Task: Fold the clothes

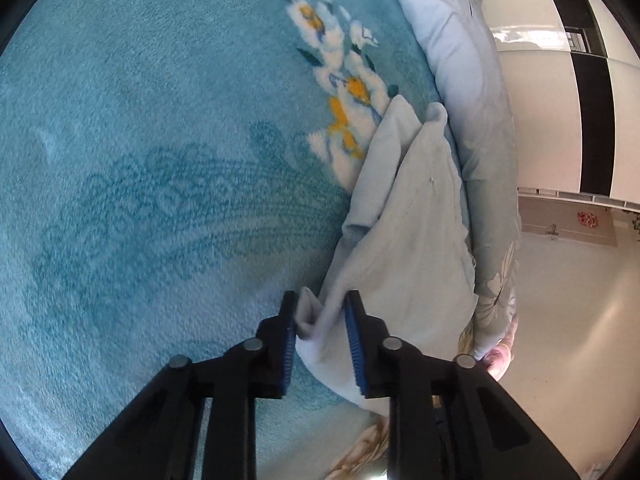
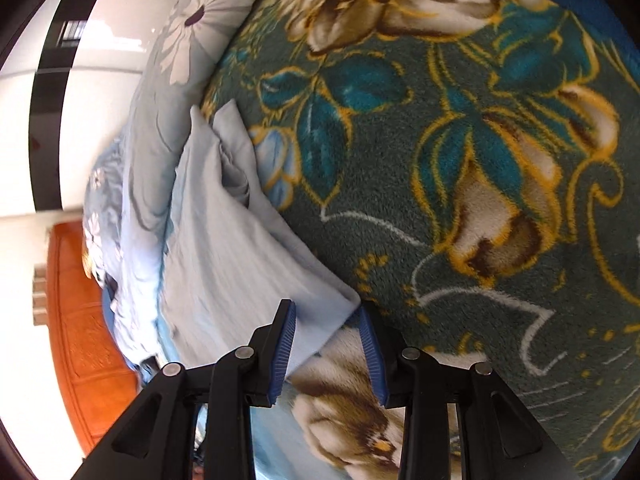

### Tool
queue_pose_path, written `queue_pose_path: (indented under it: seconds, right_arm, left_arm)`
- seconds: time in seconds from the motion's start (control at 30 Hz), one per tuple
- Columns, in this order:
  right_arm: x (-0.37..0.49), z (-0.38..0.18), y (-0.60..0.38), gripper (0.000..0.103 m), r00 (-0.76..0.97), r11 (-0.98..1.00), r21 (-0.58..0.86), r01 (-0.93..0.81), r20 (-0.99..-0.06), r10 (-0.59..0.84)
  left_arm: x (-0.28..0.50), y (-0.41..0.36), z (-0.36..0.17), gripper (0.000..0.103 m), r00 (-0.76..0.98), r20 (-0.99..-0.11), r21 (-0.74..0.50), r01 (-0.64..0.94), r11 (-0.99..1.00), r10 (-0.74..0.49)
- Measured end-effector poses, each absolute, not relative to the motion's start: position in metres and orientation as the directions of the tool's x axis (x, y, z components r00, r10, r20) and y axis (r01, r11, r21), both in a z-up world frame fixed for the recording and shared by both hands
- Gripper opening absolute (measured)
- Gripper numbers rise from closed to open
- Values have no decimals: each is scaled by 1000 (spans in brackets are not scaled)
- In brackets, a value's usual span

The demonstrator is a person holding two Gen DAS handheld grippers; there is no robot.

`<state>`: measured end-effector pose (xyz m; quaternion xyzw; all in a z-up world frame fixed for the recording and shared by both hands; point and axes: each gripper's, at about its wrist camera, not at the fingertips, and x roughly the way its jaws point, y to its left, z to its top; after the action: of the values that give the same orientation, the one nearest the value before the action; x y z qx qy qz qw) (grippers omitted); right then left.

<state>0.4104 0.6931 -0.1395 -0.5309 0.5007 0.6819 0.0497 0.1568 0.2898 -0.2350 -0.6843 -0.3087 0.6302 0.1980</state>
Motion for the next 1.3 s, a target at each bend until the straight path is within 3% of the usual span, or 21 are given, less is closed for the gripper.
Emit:
queue_pose_path:
  seconds: [0.03, 0.1, 0.2, 0.53, 0.83, 1.07, 1.3]
  right_arm:
    - [411, -140, 693, 34, -437, -485, 634, -602, -770, -464]
    - [412, -139, 692, 14, -416, -511, 626, -589, -777, -472]
    - [414, -135, 690, 7, -439, -477, 635, -607, -769, -464]
    - [426, -88, 674, 5, -453, -537, 614, -578, -789, -414]
    - [491, -66, 676, 5, -380, -575, 558, -598, -829, -410]
    - [528, -84, 667, 5, -310, -576, 510, -639, -856, -413]
    - [534, -91, 666, 5, -310, -589, 508, -628, -858, -409]
  left_arm:
    - [155, 291, -234, 14, 13, -741, -659, 177, -731, 671]
    - [152, 294, -230, 11, 7, -752, -648, 177, -741, 659]
    - [149, 300, -217, 10, -3, -765, -637, 157, -755, 644]
    - [145, 296, -165, 9, -32, -795, -607, 51, -793, 606]
    - [189, 237, -171, 9, 52, -828, -558, 16, -830, 558]
    - [215, 211, -187, 9, 102, -852, -516, 0, -856, 514]
    - [213, 226, -184, 10, 126, -870, -490, -111, -865, 477]
